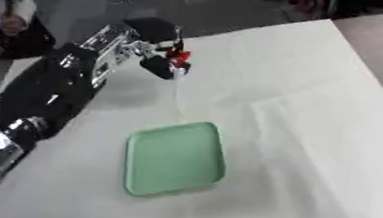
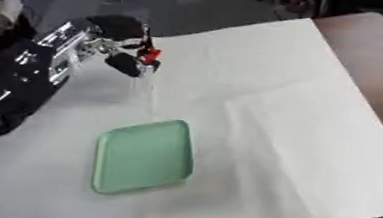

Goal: Pick up objects on the table and place them in the box.

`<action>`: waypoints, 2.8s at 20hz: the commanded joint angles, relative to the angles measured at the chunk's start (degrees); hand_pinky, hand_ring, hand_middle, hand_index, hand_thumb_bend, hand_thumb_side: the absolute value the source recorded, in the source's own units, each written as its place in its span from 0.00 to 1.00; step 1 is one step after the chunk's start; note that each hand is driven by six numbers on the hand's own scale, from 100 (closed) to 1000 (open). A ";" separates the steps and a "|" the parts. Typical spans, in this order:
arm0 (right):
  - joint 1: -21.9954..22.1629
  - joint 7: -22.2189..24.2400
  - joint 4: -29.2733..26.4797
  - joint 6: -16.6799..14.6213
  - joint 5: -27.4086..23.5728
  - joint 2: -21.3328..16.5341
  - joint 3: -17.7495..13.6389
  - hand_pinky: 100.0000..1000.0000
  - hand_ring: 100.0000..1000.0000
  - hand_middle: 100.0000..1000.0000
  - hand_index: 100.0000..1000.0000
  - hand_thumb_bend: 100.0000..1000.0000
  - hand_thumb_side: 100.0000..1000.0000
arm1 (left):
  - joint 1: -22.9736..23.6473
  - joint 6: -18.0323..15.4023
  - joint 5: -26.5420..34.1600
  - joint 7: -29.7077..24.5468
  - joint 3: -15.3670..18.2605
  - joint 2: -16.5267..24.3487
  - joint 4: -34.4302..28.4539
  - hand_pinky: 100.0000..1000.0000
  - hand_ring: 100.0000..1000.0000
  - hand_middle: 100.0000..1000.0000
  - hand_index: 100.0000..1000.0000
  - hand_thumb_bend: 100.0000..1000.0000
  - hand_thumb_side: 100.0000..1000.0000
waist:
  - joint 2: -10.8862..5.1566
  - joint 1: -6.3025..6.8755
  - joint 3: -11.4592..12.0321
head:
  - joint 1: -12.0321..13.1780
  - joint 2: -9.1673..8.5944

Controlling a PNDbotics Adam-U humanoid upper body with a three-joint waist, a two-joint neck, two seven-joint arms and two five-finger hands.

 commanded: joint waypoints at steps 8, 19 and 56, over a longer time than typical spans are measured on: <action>-0.30 -0.08 -0.86 0.13 0.04 -1.24 -0.20 0.15 0.28 0.25 0.30 0.00 0.67 | 0.95 4.71 9.63 -3.57 -5.76 7.60 -16.46 0.00 0.00 0.00 0.30 0.00 0.63 | -1.00 -0.34 0.24 | -0.66 -0.25; -0.44 0.10 -0.86 0.17 -0.10 -1.40 -0.10 0.15 0.28 0.25 0.30 0.00 0.67 | 6.68 8.26 17.61 -8.69 -11.45 12.73 -25.65 0.00 0.00 0.00 0.30 0.00 0.62 | -1.06 -0.13 0.18 | -0.54 -0.34; -0.42 0.31 -0.86 0.03 -0.27 -1.62 -0.07 0.15 0.28 0.25 0.30 0.00 0.67 | 14.33 16.43 19.25 -10.76 -11.58 16.32 -35.57 0.00 0.00 0.17 0.42 0.00 0.69 | -0.89 -0.52 0.11 | -0.03 0.03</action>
